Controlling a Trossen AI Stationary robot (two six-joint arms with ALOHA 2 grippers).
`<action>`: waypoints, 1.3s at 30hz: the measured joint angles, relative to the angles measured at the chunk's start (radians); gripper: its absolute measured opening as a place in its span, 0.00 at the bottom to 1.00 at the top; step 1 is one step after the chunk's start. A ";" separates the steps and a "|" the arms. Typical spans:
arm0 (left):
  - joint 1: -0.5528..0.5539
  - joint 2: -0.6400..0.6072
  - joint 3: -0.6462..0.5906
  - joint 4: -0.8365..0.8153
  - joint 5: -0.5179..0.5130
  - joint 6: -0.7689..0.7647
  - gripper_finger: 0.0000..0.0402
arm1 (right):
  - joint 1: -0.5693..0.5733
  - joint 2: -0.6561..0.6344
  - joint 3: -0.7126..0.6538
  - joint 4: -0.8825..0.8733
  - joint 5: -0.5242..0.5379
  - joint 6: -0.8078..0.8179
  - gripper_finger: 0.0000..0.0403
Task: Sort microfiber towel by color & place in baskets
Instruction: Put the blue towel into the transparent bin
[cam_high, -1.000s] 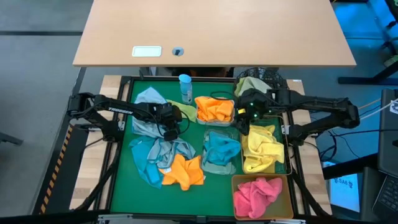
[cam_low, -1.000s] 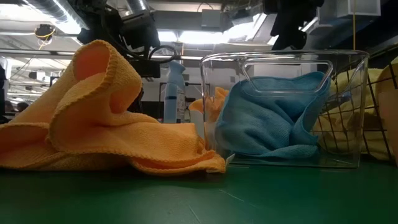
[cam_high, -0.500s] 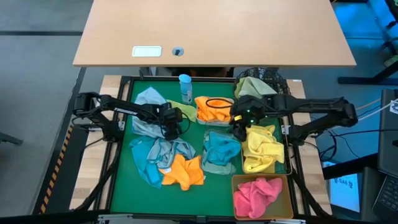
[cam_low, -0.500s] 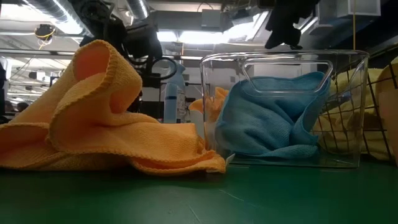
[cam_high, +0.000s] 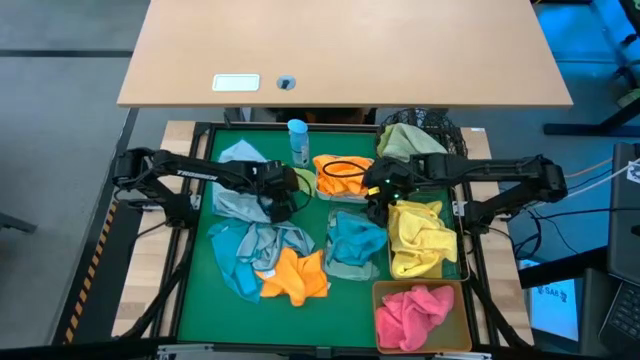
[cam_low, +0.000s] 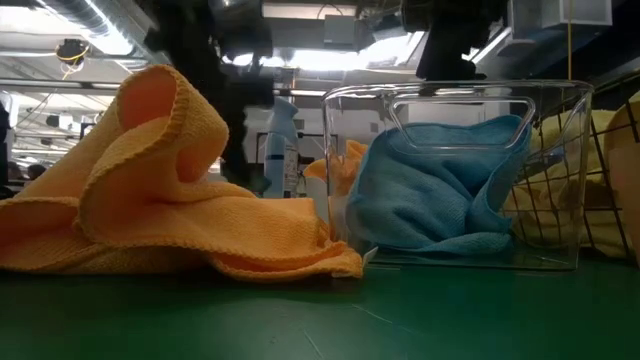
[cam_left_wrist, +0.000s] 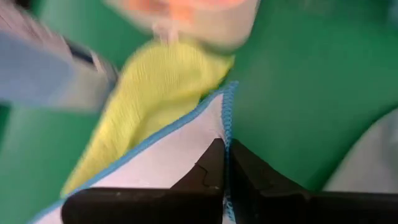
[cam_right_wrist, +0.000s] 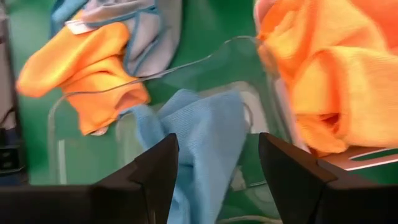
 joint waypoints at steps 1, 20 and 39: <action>-0.005 -0.005 0.029 -0.014 0.000 0.000 0.01 | 0.000 0.001 0.000 0.001 0.013 0.000 0.55; -0.120 -0.007 0.599 -0.106 0.021 0.080 0.00 | -0.001 -0.037 -0.001 0.110 0.175 -0.140 0.55; -0.173 -0.007 0.701 -0.016 0.013 0.168 0.00 | 0.000 -0.063 0.000 0.569 0.072 -0.446 0.55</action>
